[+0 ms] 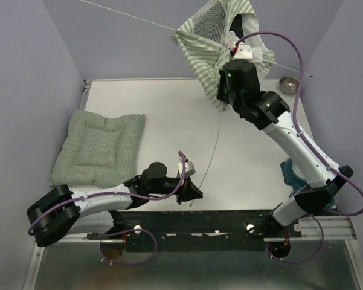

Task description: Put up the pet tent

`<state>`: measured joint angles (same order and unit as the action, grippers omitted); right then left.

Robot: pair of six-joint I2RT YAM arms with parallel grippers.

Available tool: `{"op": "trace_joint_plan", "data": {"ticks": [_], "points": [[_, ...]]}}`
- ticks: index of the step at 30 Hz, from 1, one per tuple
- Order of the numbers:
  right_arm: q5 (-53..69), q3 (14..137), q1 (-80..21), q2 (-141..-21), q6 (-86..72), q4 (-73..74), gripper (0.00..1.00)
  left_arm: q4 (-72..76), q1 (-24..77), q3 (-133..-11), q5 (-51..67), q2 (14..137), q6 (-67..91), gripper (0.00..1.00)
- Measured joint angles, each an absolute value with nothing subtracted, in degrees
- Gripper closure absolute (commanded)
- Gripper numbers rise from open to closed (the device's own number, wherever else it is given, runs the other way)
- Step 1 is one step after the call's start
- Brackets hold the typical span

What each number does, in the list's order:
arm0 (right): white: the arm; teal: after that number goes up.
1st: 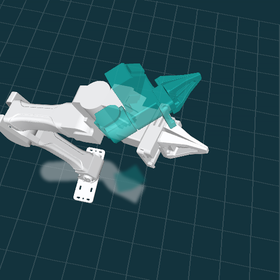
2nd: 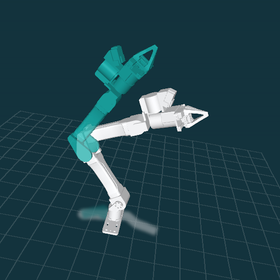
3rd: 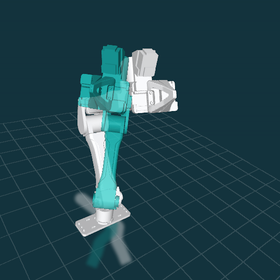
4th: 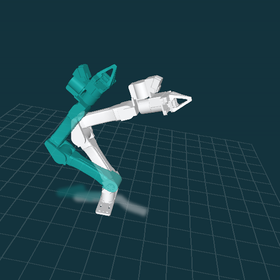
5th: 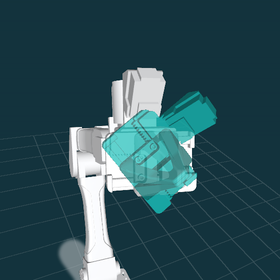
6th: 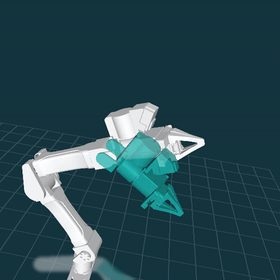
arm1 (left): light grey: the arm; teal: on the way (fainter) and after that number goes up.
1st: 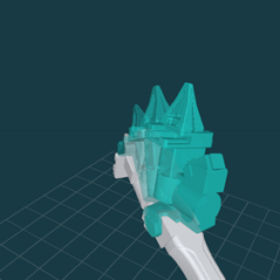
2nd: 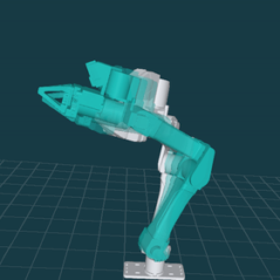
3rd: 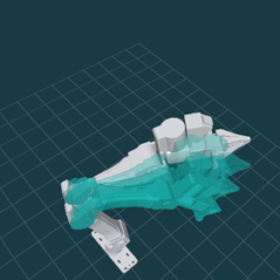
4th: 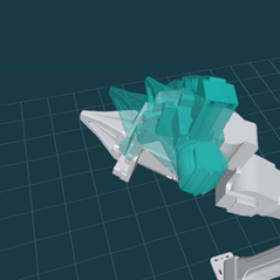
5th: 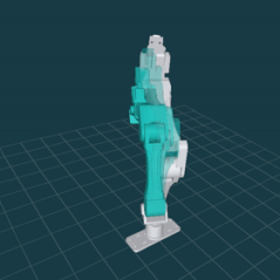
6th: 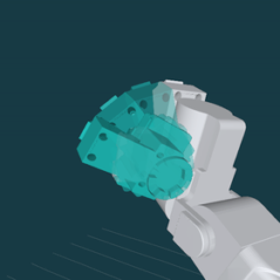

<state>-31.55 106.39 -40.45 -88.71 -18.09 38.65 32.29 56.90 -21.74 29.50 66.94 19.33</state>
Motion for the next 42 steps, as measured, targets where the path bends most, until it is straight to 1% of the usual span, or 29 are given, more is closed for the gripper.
{"op": "trace_joint_plan", "data": {"ticks": [1, 2, 5, 10, 17, 21, 23, 30, 35, 36, 39, 42], "points": [[-30.1, 106.4, -40.4, -89.3, -18.9, 39.5, 0.88, 31.6, 56.9, -20.8, 29.5, 65.8, 20.3, 1.0], [-28.9, 106.3, -40.5, -89.8, -19.4, 39.9, 0.94, 31.0, 57.0, -19.9, 29.4, 64.8, 21.4, 1.0], [-25.6, 106.5, -40.5, -91.8, -20.8, 40.4, 0.99, 30.4, 57.1, -17.7, 29.2, 61.9, 24.4, 1.0], [-23.7, 106.4, -41.2, -93.3, -24.6, 43.1, 0.99, 26.8, 59.0, -16.0, 29.6, 56.6, 27.1, 1.0], [-20.3, 97.8, -47.1, -86.3, -32.3, 45.0, 0.99, 16.5, 64.5, -16.0, 33.5, 45.8, 28.0, 1.0], [-17.8, 97.1, -48.4, -87.4, -34.7, 46.2, 0.99, 13.3, 66.0, -16.1, 34.0, 44.2, 29.3, 1.0], [-17.7, 96.9, -48.2, -88.7, -35.4, 46.2, 0.99, 12.1, 65.8, -16.1, 33.7, 44.2, 30.5, 1.0], [-18.4, 96.8, -44.2, -93.8, -37.4, 45.4, 0.99, 10.7, 59.0, -16.1, 33.8, 44.9, 34.2, 1.0], [-18.8, 100.7, -42.5, -99.2, -36.2, 45.7, 0.99, 12.6, 57.3, -16.2, 33.1, 45.5, 35.4, 1.0], [-18.8, 101.8, -42.4, -100.4, -35.4, 45.6, 0.99, 13.1, 56.9, -16.3, 32.8, 45.8, 35.7, 1.0], [-18.8, 104.9, -42.3, -103.4, -32.8, 45.4, 0.88, 15.3, 56.4, -16.4, 31.8, 47.6, 36.4, 1.0], [-18.6, 107.0, -42.4, -104.5, -30.0, 45.5, 0.69, 18.3, 56.0, -16.6, 30.3, 50.4, 36.8, 1.0]]}}
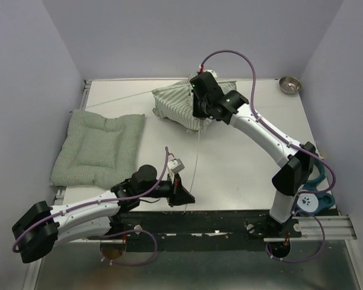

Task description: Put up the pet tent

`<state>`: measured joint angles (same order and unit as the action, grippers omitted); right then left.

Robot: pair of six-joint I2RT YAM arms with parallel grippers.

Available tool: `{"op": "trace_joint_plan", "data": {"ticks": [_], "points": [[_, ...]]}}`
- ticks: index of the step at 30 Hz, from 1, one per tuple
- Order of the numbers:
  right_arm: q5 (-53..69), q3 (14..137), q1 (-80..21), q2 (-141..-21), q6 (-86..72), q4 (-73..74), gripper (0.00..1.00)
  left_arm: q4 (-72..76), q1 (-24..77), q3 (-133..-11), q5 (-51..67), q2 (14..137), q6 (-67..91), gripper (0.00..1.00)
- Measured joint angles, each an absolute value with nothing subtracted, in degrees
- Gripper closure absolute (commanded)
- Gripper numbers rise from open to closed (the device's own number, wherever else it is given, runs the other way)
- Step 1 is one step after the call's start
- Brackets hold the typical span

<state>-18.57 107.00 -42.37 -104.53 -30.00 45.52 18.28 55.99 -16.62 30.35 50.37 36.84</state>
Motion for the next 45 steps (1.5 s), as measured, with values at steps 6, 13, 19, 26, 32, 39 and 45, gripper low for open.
{"op": "trace_joint_plan", "data": {"ticks": [6, 13, 19, 26, 32, 39, 45], "points": [[-16.3, 108.9, -43.1, -104.4, -25.4, 46.2, 0.41, 24.3, 52.1, -20.1, 26.6, 55.5, 38.1, 1.0], [-13.1, 110.4, -43.1, -103.4, -19.6, 45.5, 0.53, 27.2, 49.9, -22.7, 25.3, 57.1, 38.5, 1.0], [-9.4, 107.7, -42.8, -101.1, -18.1, 42.5, 0.64, 29.5, 49.1, -24.0, 25.1, 60.0, 38.5, 1.0], [-5.6, 104.0, -41.9, -99.5, -18.6, 38.8, 0.64, 30.2, 46.5, -27.1, 25.4, 64.5, 38.2, 1.0], [-1.8, 102.5, -41.9, -98.3, -19.0, 36.1, 0.65, 32.2, 42.7, -32.2, 25.8, 69.5, 37.9, 1.0], [0.3, 99.4, -41.6, -97.1, -19.9, 32.8, 0.72, 33.5, 38.4, -37.8, 27.6, 74.3, 37.5, 1.0], [2.4, 97.9, -41.6, -97.1, -21.5, 31.3, 0.86, 33.6, 33.5, -42.3, 29.9, 78.0, 37.3, 1.0]]}}
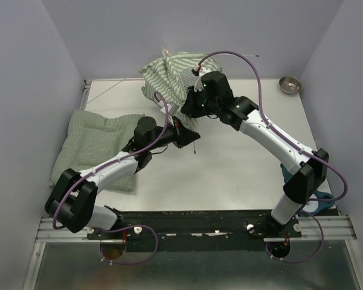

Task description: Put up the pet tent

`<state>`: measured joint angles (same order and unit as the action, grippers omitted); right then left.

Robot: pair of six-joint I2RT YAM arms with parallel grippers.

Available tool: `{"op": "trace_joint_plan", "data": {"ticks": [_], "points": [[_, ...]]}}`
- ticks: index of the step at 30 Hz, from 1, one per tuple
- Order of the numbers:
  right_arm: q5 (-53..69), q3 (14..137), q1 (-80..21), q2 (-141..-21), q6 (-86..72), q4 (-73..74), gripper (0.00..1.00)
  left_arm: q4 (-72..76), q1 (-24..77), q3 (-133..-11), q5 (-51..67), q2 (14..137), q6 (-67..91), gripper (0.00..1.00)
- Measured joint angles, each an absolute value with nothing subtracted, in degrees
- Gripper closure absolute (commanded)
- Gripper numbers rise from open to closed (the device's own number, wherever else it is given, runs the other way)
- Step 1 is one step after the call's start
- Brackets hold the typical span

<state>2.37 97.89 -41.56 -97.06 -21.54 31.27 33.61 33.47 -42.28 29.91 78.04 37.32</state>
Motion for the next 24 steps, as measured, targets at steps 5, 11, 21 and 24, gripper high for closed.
{"op": "trace_joint_plan", "data": {"ticks": [5, 11, 21, 24], "points": [[6.1, 97.9, -40.6, -97.1, -22.9, 29.2, 0.99, 32.9, 31.5, -45.3, 33.5, 79.1, 37.2, 1.0], [15.7, 97.3, -36.8, -97.4, -27.4, 25.3, 0.99, 32.6, 27.7, -46.7, 39.7, 79.1, 38.7, 0.87], [23.0, 93.9, -34.9, -98.2, -36.1, 27.3, 0.99, 28.3, 23.2, -47.3, 40.5, 71.7, 34.3, 0.33], [23.4, 94.0, -35.4, -98.3, -37.8, 27.8, 0.99, 24.3, 22.4, -48.2, 39.7, 69.4, 32.4, 0.32]]}}
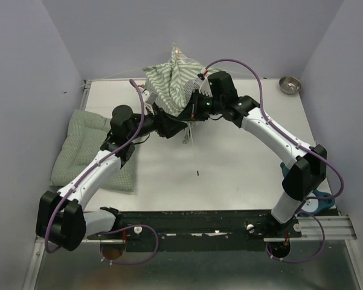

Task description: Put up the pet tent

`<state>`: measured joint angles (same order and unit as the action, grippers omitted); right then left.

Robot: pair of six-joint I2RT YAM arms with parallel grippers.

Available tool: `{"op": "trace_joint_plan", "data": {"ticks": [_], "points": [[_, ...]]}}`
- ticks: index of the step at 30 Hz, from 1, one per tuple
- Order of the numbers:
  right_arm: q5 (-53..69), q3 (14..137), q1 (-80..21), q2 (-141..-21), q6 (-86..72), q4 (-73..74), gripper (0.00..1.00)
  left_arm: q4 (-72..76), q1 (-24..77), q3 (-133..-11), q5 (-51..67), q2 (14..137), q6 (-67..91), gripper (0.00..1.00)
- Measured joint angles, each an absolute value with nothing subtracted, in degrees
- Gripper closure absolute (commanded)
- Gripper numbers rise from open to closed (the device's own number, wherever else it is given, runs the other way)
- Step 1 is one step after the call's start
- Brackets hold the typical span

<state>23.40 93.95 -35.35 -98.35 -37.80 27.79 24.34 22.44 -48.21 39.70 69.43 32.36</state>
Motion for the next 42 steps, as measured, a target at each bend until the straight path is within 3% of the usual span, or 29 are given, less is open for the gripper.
{"op": "trace_joint_plan", "data": {"ticks": [4, 5, 6, 14, 26, 30, 33, 35, 38, 40, 42], "points": [[23.4, 94.0, -35.3, -98.4, -39.5, 27.7, 0.99, 17.6, 22.4, -49.6, 39.7, 69.2, 31.6, 0.28], [23.4, 93.9, -35.3, -98.4, -39.9, 27.7, 0.99, 15.6, 22.4, -49.6, 40.4, 69.2, 32.0, 0.19], [23.4, 94.0, -35.3, -98.4, -40.3, 27.5, 0.99, 14.3, 22.4, -49.5, 41.1, 69.2, 32.6, 0.18], [22.4, 94.0, -35.3, -98.4, -43.6, 23.9, 0.99, 14.1, 22.7, -37.9, 47.5, 60.7, 43.5, 0.17], [19.7, 95.3, -35.7, -101.6, -46.5, 18.6, 0.99, 21.7, 28.7, -33.4, 51.0, 58.0, 54.6, 0.37], [19.3, 95.3, -36.0, -101.6, -46.7, 17.8, 0.99, 25.7, 30.1, -33.0, 50.0, 60.9, 56.8, 0.54], [19.1, 95.3, -36.0, -101.6, -46.8, 17.7, 0.99, 27.5, 30.9, -33.0, 49.5, 61.9, 57.4, 0.76], [19.0, 95.3, -36.0, -101.6, -47.0, 17.6, 0.99, 29.0, 31.0, -33.0, 49.3, 62.2, 58.0, 0.82], [18.9, 95.3, -36.0, -101.6, -47.2, 17.5, 0.99, 30.0, 31.2, -32.9, 49.2, 62.3, 58.5, 0.84], [18.9, 95.3, -36.0, -101.6, -47.2, 17.1, 0.99, 30.2, 31.2, -32.8, 49.1, 62.3, 58.7, 0.74], [18.9, 95.3, -36.0, -101.6, -47.2, 17.1, 0.99, 30.5, 31.2, -32.5, 49.1, 62.3, 58.8, 0.73]]}}
